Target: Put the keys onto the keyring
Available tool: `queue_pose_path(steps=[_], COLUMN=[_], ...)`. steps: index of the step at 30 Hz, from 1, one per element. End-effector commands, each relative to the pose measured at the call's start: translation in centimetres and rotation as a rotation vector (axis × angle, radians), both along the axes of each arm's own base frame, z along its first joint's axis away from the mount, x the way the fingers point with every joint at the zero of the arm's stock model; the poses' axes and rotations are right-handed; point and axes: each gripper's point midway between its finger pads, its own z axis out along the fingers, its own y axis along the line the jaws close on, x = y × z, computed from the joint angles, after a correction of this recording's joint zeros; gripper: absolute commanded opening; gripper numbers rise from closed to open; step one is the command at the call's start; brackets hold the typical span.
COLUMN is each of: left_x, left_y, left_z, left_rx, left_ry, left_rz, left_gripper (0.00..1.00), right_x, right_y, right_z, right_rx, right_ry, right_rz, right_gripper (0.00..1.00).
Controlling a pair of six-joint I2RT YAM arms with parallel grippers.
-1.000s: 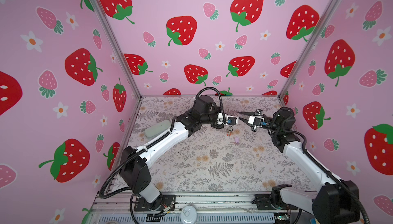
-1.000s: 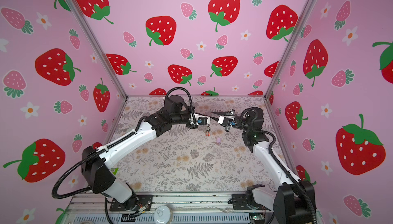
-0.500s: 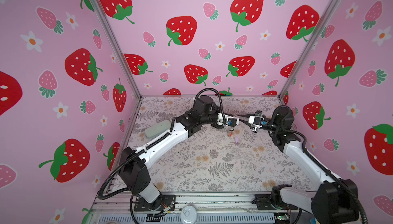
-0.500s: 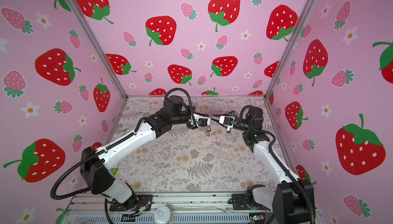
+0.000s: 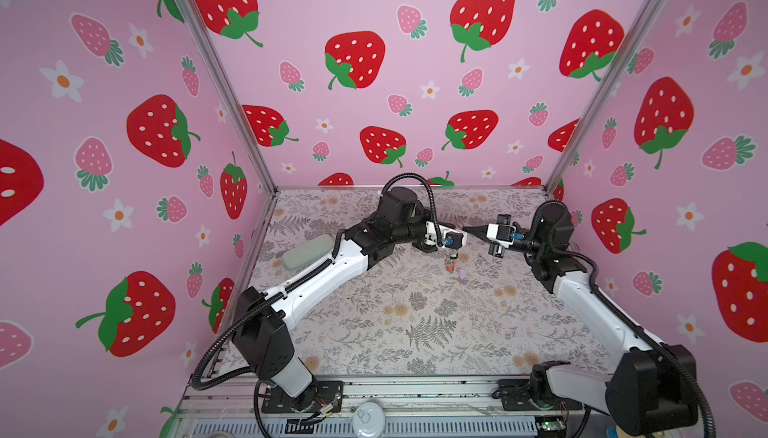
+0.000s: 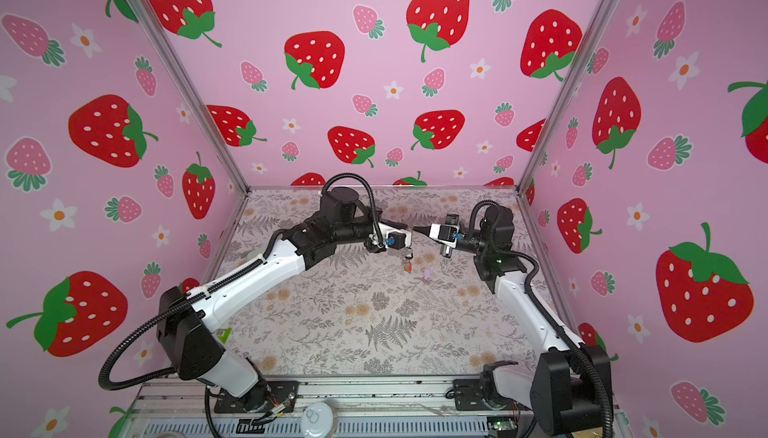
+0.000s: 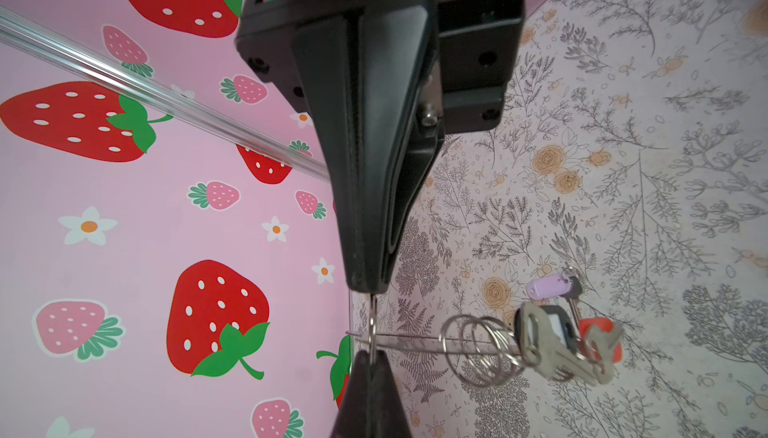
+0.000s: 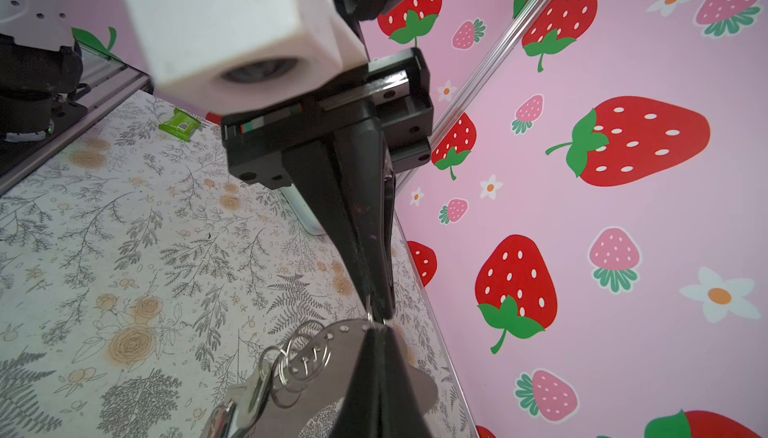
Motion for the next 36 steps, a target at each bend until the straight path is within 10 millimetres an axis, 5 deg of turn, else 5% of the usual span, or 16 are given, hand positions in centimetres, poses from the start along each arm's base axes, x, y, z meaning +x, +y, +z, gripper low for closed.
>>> queue_pose_path(steps=[1,19,36], left_x=[-0.9,-1.5,-0.5], left_y=[-0.5,-1.1,-1.4], left_z=[2.1,1.0,2.6], left_rx=[-0.024,0.018,-0.088], left_ry=[-0.063,-0.121,-0.093], left_rz=[-0.048,-0.074,-0.023], left_gripper=[0.00,0.00,0.00], right_x=[-0.1,1.1,0.6], right_y=[0.0,-0.1,-0.2], right_z=[1.2,1.3,1.2], right_rx=[0.019,0.050,0.067], right_ry=[-0.002,0.070,0.063], right_rz=[0.031,-0.019,-0.014], right_gripper=[0.02,0.02,0.09])
